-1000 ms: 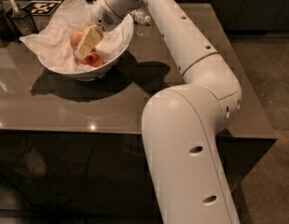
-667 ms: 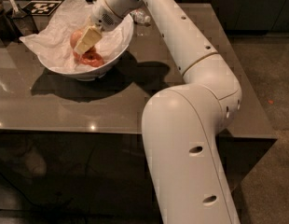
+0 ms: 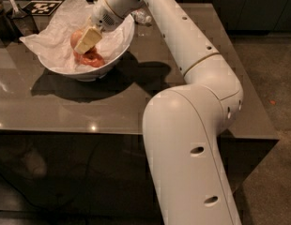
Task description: Pick apple from white bowl
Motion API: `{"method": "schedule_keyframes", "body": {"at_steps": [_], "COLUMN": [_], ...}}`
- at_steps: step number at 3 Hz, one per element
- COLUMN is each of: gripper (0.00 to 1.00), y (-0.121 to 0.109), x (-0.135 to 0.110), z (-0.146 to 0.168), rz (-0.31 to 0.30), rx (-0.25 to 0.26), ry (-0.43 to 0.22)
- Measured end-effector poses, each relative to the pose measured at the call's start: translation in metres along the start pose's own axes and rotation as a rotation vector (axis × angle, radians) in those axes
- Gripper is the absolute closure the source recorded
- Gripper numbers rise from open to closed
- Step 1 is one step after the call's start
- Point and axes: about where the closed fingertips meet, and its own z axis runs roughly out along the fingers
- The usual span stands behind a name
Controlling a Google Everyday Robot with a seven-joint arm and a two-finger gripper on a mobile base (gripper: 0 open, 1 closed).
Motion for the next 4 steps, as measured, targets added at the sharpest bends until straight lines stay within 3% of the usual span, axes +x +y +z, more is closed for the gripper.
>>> {"method": "schedule_keyframes", "body": {"at_steps": [1, 3, 4], "gripper": [1.00, 1.00, 1.00], "y": [0.003, 0.016, 0.021], "x": [-0.016, -0.063, -0.087], "z": [-0.008, -0.044, -0.074], "rz": [-0.011, -0.026, -0.037], "rx": [0.002, 0.004, 0.045], "ry": [-0.006, -0.039, -0.058]}}
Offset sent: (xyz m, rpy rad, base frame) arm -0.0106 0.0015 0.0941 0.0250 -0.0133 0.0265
